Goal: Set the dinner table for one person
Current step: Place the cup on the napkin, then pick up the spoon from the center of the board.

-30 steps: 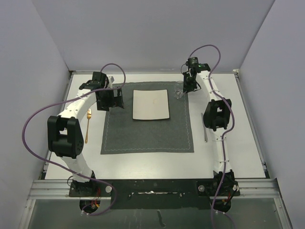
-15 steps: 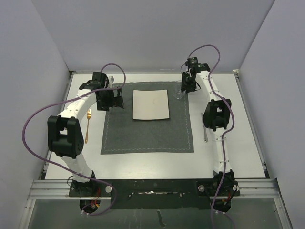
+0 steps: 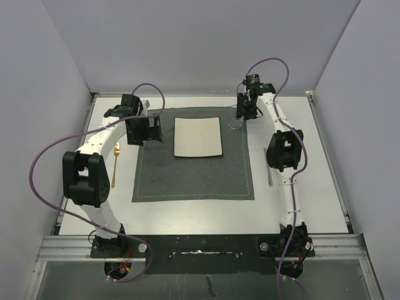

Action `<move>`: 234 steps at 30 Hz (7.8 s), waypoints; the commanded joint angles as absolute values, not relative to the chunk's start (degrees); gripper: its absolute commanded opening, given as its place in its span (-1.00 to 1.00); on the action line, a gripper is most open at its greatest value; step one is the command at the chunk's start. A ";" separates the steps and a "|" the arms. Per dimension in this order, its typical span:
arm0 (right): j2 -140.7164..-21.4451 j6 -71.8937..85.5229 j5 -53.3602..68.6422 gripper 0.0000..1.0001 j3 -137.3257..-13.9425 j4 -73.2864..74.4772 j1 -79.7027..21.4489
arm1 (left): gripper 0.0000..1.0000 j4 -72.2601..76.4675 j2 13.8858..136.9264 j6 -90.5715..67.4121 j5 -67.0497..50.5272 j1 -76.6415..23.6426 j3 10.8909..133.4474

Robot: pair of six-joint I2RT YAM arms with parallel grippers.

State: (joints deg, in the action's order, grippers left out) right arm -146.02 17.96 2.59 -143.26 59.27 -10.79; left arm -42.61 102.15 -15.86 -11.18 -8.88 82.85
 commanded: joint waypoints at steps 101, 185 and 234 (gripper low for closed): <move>-101.25 14.57 -1.32 -0.36 -75.20 45.97 1.76 | 0.96 -38.76 99.08 -16.52 -16.49 -10.28 82.64; -109.54 8.14 -1.99 -0.47 -71.31 36.04 5.51 | 0.96 -38.67 100.83 -16.35 -18.04 -10.90 83.01; -103.62 12.09 -7.64 -1.00 -82.02 53.09 -2.78 | 0.96 -38.85 100.32 -16.24 -17.81 -10.90 82.74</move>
State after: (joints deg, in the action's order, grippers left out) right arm -106.80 10.17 -5.91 -79.70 51.57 -0.21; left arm -40.69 102.21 -16.29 -17.37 -10.79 82.21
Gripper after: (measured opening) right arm 0.077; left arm 0.979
